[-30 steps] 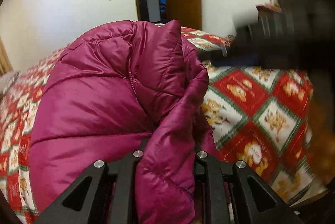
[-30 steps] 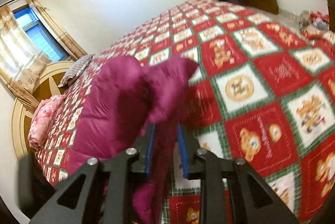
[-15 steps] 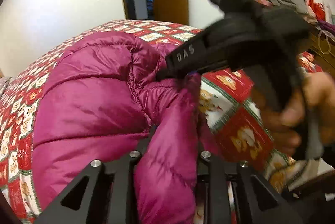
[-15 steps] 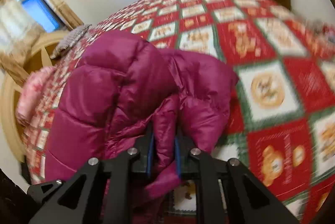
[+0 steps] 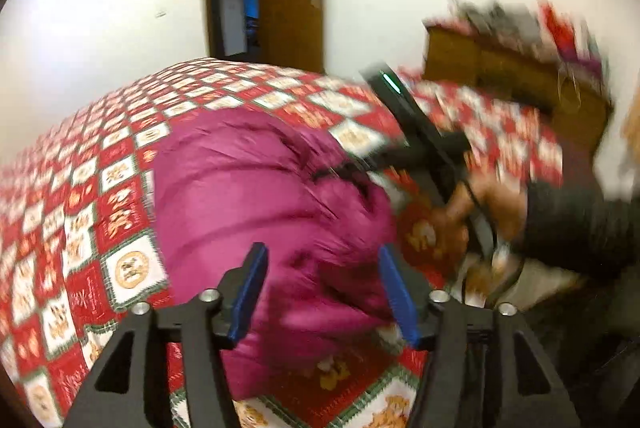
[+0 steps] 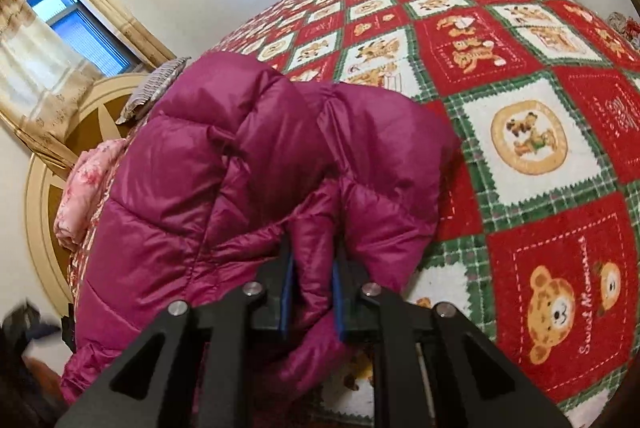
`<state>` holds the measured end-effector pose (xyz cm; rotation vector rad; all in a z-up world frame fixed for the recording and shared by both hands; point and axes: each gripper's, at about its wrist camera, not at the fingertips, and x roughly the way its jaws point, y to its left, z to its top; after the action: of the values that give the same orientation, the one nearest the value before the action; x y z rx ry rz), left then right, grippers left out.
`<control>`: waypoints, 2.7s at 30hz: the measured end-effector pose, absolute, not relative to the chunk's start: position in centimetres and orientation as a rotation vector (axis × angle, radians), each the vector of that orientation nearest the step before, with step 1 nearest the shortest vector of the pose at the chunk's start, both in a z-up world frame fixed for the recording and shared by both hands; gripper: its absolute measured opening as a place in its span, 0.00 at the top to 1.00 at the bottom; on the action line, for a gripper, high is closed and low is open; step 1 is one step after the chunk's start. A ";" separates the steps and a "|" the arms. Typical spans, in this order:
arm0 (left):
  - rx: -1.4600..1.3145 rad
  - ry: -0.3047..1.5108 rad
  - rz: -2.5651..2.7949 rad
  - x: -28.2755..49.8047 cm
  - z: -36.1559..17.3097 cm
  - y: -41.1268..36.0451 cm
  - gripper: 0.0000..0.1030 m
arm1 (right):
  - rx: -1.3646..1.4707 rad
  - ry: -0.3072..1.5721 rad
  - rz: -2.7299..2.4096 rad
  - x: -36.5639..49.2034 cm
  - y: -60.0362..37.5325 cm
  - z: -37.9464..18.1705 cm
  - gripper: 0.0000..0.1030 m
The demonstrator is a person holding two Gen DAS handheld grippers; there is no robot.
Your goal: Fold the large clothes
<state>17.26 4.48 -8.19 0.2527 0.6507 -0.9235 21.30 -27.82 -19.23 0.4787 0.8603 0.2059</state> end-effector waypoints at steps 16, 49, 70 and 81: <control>0.098 0.844 -0.540 33.0 -12.5 -0.8 0.29 | 0.422 0.818 0.108 18.3 -28.6 -14.8 0.77; 0.227 0.828 -0.352 38.2 -13.9 -0.2 0.20 | 0.283 0.842 0.103 27.7 -21.1 -18.2 0.74; 0.121 0.958 -0.353 44.0 -18.6 -0.9 0.06 | 0.309 0.812 0.202 29.9 -20.4 -19.1 0.74; 0.131 0.945 -0.347 43.7 -18.5 -0.4 0.06 | 0.395 0.799 0.186 26.0 -23.0 -18.0 0.77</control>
<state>43.69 -0.42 -18.49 0.1310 0.9450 -0.3469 25.96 -22.98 -18.01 0.3952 0.7994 0.1860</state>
